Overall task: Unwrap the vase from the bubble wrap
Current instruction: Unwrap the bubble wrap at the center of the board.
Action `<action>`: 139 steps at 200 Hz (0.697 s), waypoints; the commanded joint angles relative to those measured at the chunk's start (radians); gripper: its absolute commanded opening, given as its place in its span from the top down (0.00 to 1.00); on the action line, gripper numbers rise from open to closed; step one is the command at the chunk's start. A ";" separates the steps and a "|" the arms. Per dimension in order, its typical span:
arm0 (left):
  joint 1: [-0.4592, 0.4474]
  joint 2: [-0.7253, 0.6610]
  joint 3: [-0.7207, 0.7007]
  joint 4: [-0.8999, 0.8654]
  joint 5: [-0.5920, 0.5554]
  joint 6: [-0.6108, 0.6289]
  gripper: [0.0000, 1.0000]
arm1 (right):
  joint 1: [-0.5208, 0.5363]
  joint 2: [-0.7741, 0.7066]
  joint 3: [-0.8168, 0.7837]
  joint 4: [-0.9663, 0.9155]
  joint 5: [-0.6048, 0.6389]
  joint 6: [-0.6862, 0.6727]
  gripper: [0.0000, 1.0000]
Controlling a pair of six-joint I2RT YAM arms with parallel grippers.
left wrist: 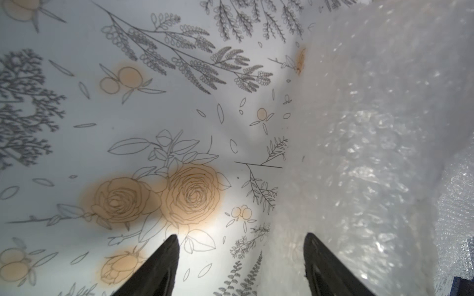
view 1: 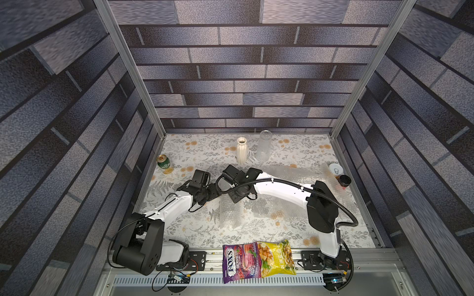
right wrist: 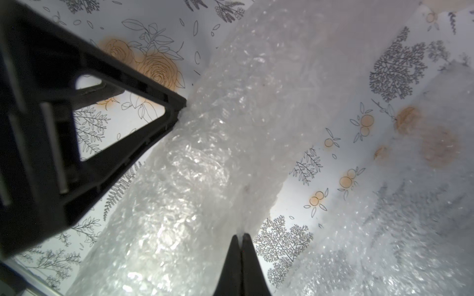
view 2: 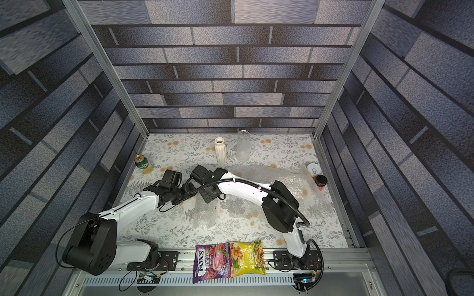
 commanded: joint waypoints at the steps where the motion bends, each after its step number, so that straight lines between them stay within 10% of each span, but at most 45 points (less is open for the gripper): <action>1: -0.022 0.008 0.048 0.001 0.014 -0.020 0.22 | -0.034 -0.059 -0.051 0.026 0.027 0.023 1.00; 139: -0.165 -0.062 0.081 0.012 0.028 -0.086 0.26 | -0.069 -0.119 -0.179 0.128 -0.089 0.086 1.00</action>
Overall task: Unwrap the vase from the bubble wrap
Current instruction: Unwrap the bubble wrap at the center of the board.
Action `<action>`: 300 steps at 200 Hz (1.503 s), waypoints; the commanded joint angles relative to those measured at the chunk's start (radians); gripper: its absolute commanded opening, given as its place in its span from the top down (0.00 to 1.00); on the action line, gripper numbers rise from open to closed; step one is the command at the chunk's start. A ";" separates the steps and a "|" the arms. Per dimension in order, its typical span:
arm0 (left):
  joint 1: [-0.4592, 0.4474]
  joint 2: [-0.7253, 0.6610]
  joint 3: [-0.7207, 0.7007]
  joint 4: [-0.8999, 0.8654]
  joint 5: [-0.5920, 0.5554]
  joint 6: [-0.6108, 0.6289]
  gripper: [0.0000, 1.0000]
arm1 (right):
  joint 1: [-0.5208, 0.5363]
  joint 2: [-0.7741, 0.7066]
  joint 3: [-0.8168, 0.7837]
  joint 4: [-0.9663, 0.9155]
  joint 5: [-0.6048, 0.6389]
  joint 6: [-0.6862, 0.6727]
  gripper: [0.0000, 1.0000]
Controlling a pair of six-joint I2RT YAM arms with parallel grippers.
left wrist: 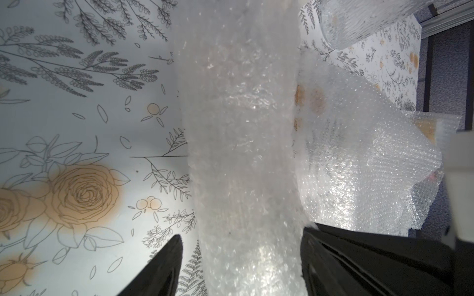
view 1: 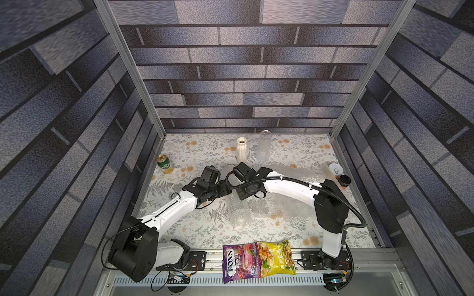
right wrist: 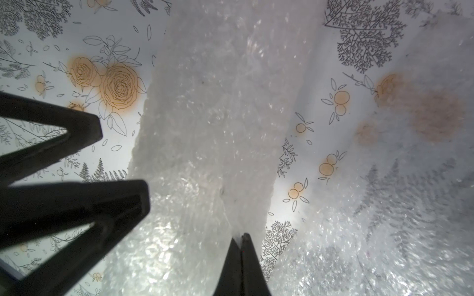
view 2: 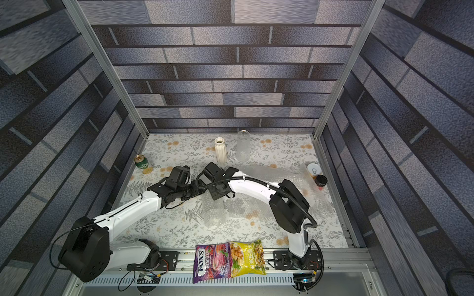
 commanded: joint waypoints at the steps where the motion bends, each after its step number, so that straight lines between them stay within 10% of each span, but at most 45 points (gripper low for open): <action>1: -0.012 -0.003 0.005 0.009 0.020 -0.026 0.26 | -0.005 -0.043 -0.017 0.006 -0.013 0.024 1.00; 300: 0.012 0.114 -0.050 -0.040 0.037 0.017 0.28 | -0.100 -0.117 -0.131 0.045 0.008 0.055 1.00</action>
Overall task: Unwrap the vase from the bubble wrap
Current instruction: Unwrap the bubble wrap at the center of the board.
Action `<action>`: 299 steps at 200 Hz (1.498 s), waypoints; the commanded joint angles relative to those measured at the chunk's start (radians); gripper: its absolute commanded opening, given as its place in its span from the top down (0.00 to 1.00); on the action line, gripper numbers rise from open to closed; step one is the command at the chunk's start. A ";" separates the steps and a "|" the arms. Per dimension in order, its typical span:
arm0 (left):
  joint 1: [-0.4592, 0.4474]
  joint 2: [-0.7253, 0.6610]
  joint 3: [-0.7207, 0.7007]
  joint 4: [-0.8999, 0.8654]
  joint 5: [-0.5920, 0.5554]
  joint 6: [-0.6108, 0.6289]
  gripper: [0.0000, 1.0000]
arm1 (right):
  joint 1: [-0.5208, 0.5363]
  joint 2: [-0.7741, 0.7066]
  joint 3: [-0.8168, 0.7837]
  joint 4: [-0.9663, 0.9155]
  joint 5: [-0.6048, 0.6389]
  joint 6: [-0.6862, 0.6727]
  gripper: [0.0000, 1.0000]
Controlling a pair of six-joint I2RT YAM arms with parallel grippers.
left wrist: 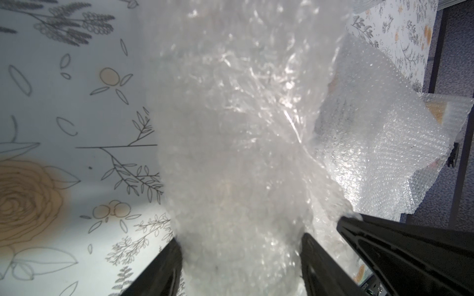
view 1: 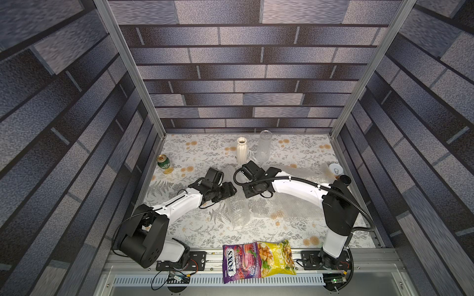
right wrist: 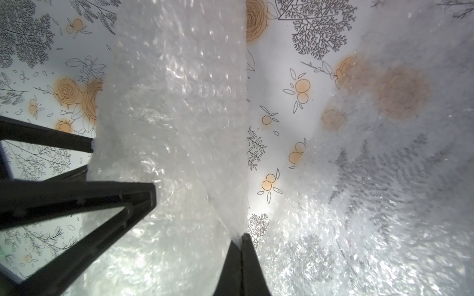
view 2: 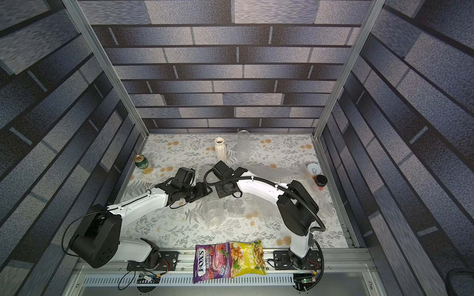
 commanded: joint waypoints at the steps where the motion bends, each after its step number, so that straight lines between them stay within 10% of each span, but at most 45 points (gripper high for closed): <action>1: 0.016 -0.009 -0.039 -0.107 -0.048 0.027 0.28 | -0.024 -0.033 -0.008 -0.025 0.025 0.012 1.00; 299: 0.018 0.010 -0.031 -0.082 -0.045 0.035 0.27 | 0.025 0.202 0.339 -0.090 -0.045 -0.123 0.64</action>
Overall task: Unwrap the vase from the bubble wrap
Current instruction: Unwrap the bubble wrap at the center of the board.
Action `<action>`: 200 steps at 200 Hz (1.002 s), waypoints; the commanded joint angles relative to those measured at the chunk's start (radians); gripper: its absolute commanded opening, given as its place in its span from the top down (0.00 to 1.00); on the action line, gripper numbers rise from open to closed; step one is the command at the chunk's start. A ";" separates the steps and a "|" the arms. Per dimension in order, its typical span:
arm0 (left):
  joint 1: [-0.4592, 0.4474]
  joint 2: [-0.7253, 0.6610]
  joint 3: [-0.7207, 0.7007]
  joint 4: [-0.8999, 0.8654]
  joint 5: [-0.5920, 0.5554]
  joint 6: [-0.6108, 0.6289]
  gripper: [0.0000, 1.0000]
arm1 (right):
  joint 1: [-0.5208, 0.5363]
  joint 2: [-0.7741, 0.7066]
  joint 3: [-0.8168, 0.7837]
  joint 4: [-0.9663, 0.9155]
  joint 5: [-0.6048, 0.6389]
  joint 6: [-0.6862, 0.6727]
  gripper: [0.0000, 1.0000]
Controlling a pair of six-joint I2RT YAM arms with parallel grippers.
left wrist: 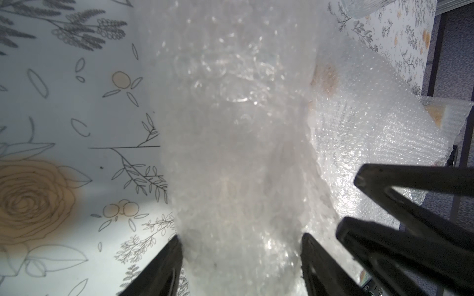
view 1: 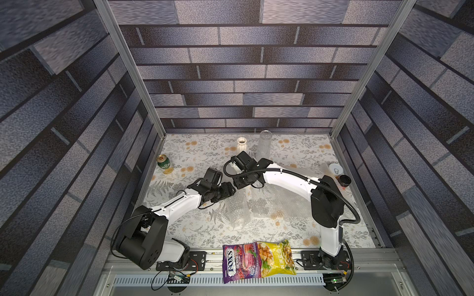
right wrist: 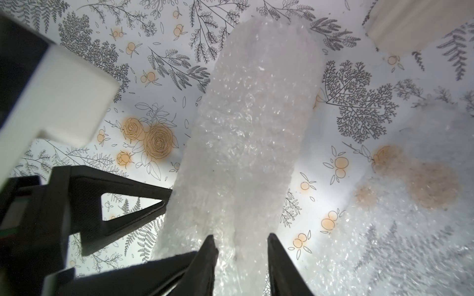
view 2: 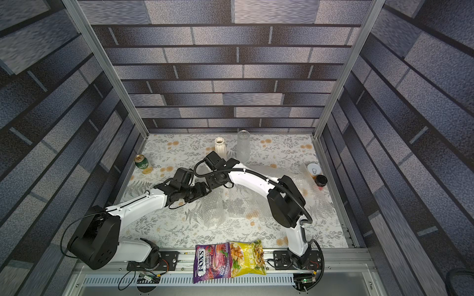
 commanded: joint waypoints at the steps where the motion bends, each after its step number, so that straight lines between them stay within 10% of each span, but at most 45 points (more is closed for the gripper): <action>1: 0.005 0.023 -0.020 -0.086 -0.045 0.031 0.27 | 0.011 0.038 0.052 -0.046 0.032 -0.013 0.64; 200: 0.011 0.026 -0.018 -0.093 -0.042 0.039 0.27 | 0.012 0.058 0.050 0.007 0.203 0.004 0.92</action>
